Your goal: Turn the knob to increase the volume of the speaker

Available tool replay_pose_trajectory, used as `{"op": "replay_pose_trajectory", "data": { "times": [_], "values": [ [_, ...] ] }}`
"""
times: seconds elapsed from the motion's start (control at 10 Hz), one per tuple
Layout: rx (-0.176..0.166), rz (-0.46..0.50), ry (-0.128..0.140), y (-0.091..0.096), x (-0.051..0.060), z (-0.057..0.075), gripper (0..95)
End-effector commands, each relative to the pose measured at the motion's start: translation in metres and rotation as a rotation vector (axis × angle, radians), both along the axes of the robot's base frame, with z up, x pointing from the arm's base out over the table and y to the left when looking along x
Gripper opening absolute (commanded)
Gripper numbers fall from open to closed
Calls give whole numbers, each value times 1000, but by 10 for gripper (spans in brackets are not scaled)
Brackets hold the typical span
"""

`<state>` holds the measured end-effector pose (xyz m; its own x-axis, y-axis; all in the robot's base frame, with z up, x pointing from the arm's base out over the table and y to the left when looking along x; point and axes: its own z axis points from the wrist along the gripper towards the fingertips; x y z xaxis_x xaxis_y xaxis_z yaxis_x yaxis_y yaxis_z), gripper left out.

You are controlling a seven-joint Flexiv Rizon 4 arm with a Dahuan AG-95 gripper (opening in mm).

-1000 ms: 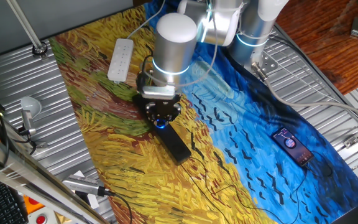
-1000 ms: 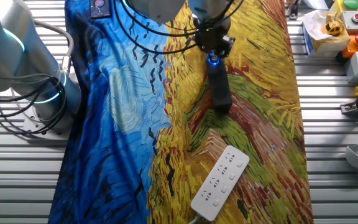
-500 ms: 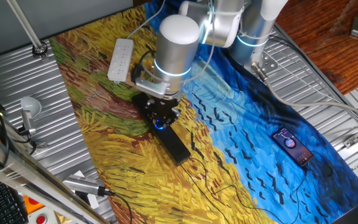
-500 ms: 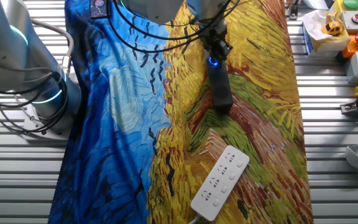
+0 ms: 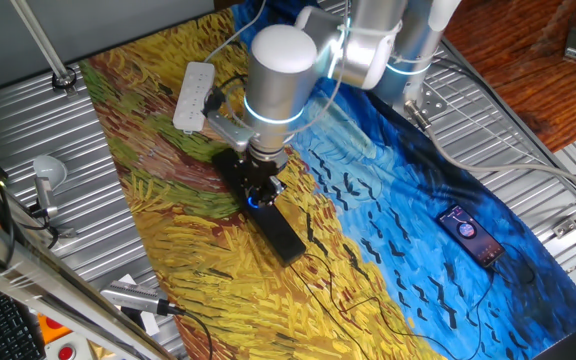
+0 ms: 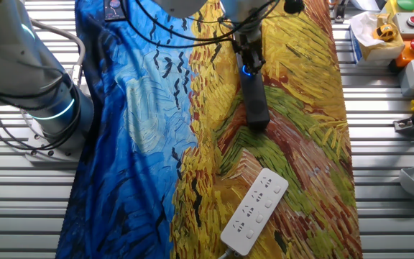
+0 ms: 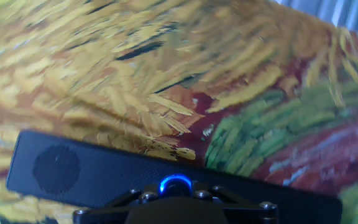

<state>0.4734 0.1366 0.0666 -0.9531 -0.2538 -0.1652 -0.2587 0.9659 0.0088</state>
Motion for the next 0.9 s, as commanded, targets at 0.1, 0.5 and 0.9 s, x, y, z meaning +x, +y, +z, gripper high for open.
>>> {"op": "replay_pose_trajectory", "data": {
  "times": [0.1, 0.5, 0.9],
  "values": [
    [31, -151, 12, 1, -1, 1, 0],
    [55, -277, 21, 1, -1, 1, 0],
    [72, -338, 25, 1, -1, 1, 190]
  ]
}}
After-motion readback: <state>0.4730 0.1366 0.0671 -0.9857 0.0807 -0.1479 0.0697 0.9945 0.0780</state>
